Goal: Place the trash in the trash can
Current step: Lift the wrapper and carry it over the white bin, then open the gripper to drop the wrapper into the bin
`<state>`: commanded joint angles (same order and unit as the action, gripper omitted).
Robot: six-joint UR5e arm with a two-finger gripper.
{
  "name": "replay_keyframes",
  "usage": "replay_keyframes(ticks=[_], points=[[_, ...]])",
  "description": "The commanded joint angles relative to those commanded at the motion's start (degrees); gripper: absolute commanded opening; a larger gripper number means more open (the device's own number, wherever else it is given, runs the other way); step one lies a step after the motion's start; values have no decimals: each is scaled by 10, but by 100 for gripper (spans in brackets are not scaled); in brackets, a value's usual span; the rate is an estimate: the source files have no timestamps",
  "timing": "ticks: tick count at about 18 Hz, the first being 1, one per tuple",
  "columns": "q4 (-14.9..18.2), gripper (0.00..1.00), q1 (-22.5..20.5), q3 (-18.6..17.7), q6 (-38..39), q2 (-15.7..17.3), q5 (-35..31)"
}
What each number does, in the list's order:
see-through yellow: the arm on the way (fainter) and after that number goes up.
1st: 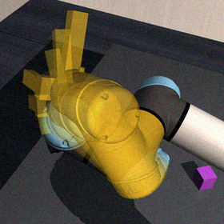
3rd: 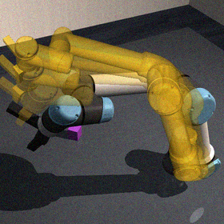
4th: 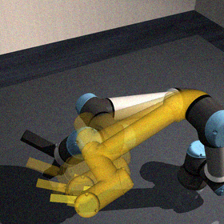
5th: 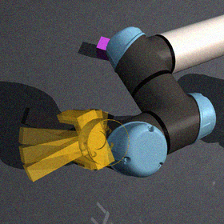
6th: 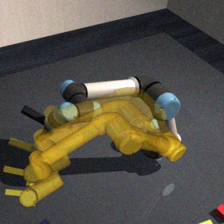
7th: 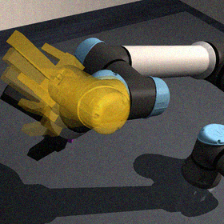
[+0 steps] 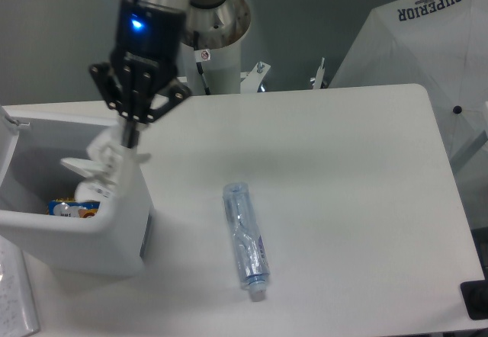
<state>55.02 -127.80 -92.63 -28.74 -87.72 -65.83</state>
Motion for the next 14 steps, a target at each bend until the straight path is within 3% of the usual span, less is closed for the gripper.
replay_keyframes(ticks=[2,4,5,6,7,8,9,14], points=[[-1,6,13,-13,0,7,0],[-1,20,26,-16,3,5,-1],[-1,35,27,-16,4,3,0],[-1,40,31,-16,5,0,0],[-1,59,35,-16,5,-5,0],[-1,93,37,-16,4,-8,0],[-2,100,37,-15,4,-9,0],[-13,100,28,-2,9,-28,1]])
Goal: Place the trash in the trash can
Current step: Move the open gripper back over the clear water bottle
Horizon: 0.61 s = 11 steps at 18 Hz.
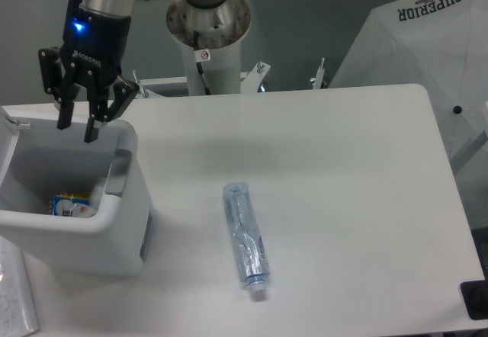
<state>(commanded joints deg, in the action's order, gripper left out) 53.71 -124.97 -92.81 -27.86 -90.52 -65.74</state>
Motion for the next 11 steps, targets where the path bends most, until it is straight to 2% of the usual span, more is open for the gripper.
replay_keyframes(ticks=[6,11], points=[[-6,100,-116,14,74,-54,41],[-5,100,-168,47,119,-136,38]])
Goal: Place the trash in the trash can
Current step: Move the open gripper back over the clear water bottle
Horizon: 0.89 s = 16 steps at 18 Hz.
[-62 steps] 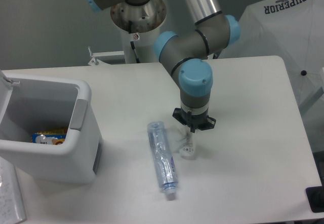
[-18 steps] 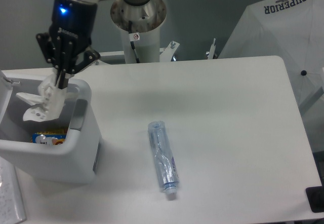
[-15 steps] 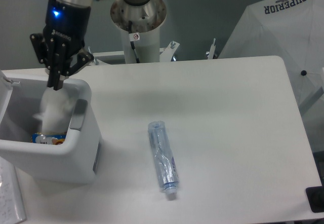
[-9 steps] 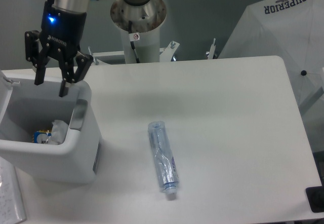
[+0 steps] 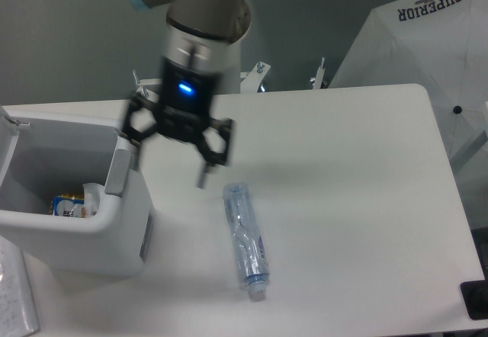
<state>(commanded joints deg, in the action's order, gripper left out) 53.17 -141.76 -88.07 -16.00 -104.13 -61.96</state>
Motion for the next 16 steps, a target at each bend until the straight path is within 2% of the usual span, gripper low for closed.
replay_keyframes(ticks=[6,9,11,16], points=[[8,100,3,61,14,-107,-104],[18,100,9,76,21,-133,-115],[49,100,17,97,21,-152,-143],[161,100,36,177,21,-207,-185]])
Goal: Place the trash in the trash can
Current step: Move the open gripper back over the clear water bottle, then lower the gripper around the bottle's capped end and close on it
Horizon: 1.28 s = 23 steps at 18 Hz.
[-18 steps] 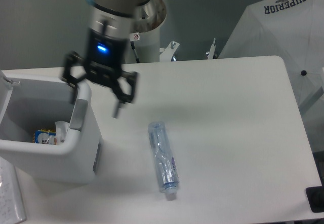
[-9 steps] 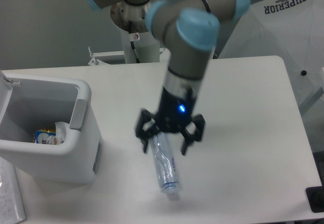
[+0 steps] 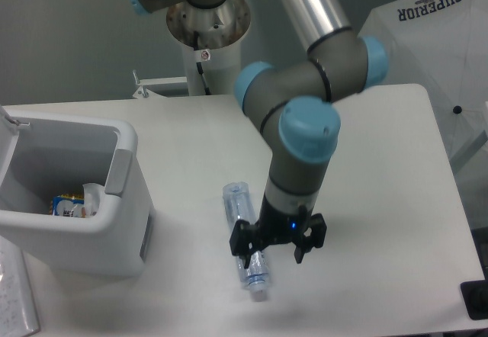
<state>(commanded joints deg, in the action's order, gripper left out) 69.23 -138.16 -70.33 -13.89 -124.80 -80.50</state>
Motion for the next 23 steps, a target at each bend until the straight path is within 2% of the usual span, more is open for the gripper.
replay_keyframes(ticks=[3,5,7,12,17,21,23], points=[[59,100,10,35,-1,-27,-29],[77,100,20,52,-1,-45,-50],[76,100,22,57,-1,-54,-56],[76,100,35,98,2,-93,-90],[72,100,49,97,2,-112,-142],[67,100,64,96,5,-129,-157],[47,100,69,94,23,-135,-157]])
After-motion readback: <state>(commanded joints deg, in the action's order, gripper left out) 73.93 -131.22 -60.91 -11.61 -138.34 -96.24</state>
